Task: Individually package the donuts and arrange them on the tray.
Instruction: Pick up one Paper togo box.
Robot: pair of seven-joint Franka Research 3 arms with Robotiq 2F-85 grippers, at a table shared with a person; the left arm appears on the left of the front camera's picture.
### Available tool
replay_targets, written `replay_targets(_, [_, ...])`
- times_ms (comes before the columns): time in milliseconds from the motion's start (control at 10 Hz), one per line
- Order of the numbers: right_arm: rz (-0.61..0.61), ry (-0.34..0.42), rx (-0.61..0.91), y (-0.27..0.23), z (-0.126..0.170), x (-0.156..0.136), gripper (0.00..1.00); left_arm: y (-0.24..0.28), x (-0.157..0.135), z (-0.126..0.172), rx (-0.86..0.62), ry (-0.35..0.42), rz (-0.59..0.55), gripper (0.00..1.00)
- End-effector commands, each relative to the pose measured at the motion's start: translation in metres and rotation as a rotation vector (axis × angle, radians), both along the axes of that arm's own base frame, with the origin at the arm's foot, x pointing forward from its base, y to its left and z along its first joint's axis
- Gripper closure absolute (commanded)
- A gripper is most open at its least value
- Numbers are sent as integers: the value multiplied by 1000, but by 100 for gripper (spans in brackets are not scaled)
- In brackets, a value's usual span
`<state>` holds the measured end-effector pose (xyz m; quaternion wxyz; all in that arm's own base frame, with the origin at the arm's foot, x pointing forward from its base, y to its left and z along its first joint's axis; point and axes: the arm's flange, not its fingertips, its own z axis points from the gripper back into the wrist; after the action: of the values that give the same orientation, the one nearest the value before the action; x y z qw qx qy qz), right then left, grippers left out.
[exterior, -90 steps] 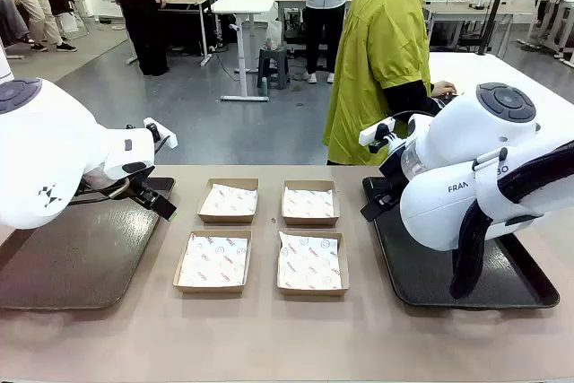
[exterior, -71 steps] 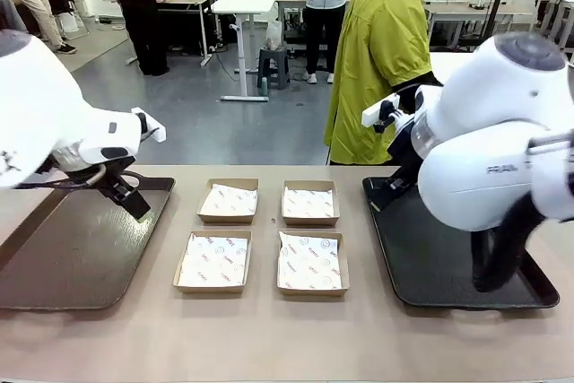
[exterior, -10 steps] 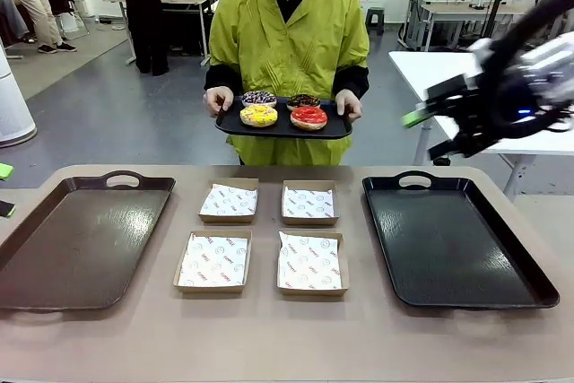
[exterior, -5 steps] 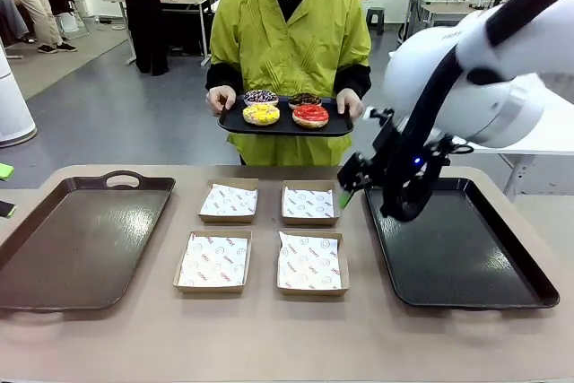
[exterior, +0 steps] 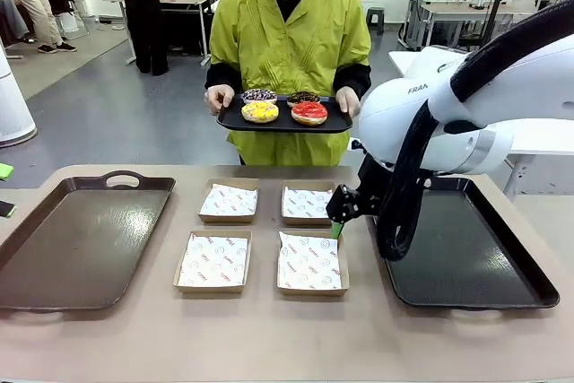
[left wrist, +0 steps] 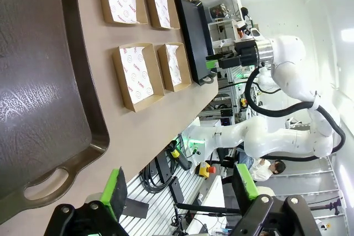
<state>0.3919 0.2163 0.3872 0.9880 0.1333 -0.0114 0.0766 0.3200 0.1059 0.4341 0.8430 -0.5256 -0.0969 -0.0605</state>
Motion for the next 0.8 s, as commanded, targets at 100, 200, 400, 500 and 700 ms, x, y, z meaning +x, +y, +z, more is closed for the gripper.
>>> replay_targets(100, [1, -6, 16, -3, 9, 3, 0, 2, 0, 0, -12, -21, -8, 0])
replay_targets(200, [1, -6, 16, -3, 9, 3, 0, 2, 0, 0, -12, -21, -8, 0])
replay_targets(400, [1, -6, 16, -3, 9, 3, 0, 2, 0, 0, -12, -21, -8, 0])
replay_targets(500, [-10, -10, 13, -4, 7, 4, 0, 2, 0, 0, -12, -21, -8, 0])
replay_targets(700, [-70, -20, -179, 33, -6, -11, 0, 2, 0, 0, -12, -21, -8, 0])
